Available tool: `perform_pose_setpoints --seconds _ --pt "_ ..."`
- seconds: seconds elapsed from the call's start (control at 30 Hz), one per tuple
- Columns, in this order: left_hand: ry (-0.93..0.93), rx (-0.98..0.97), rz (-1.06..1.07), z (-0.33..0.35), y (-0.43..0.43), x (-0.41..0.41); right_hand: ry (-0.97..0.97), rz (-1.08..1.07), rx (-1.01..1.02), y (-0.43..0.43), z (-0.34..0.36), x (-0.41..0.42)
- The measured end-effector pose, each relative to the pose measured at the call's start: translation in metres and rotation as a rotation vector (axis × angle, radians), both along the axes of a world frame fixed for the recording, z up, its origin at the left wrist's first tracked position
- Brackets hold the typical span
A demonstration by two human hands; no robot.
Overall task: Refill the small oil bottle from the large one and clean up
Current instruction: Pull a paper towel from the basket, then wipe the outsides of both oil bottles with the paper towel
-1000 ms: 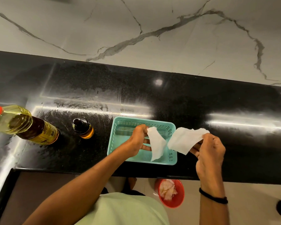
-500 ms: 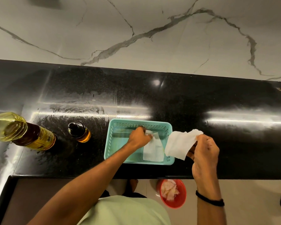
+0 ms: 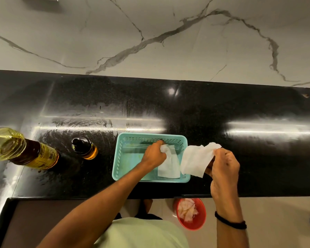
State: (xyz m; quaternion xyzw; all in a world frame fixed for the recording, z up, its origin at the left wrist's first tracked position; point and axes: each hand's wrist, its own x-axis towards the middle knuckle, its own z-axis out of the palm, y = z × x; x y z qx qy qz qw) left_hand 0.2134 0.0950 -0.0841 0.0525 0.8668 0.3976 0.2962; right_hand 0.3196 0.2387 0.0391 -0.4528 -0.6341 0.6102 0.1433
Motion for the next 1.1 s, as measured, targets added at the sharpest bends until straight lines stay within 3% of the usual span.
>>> perform_pose_setpoints --seconds 0.13,0.27,0.4,0.57,0.67,0.77,0.87,0.93,1.0,1.1 --pt "0.466 -0.36 -0.094 0.01 0.007 0.015 -0.003 0.009 -0.001 0.001 0.0 0.0" --pt "0.755 -0.395 -0.294 0.002 0.014 0.025 0.003 0.018 -0.002 0.001 0.0 -0.001" --pt "0.654 -0.476 -0.588 -0.017 0.016 0.029 0.006 0.04 -0.001 -0.001 0.002 -0.002" --pt "0.567 -0.478 -0.741 -0.031 0.012 0.026 0.017 0.063 -0.02 -0.002 0.005 -0.003" --pt "0.598 -0.477 -0.738 -0.027 0.009 0.027 0.006 0.07 -0.056 -0.005 0.004 -0.005" --pt "0.632 -0.352 -0.617 -0.011 0.006 0.023 0.021 0.087 -0.162 -0.009 0.006 -0.008" --pt "0.296 0.061 -0.282 0.016 -0.007 0.014 0.042 0.1 -0.312 -0.016 0.008 -0.013" --pt "-0.147 0.446 0.057 0.049 -0.022 0.016 0.055 0.104 -0.43 -0.024 0.007 -0.016" --pt "-0.53 0.68 0.237 0.078 -0.041 0.019 0.043 0.126 -0.529 -0.036 0.006 -0.021" --pt "-0.617 0.787 0.304 0.104 -0.074 0.026 0.019 0.182 -0.587 -0.055 0.002 -0.028"
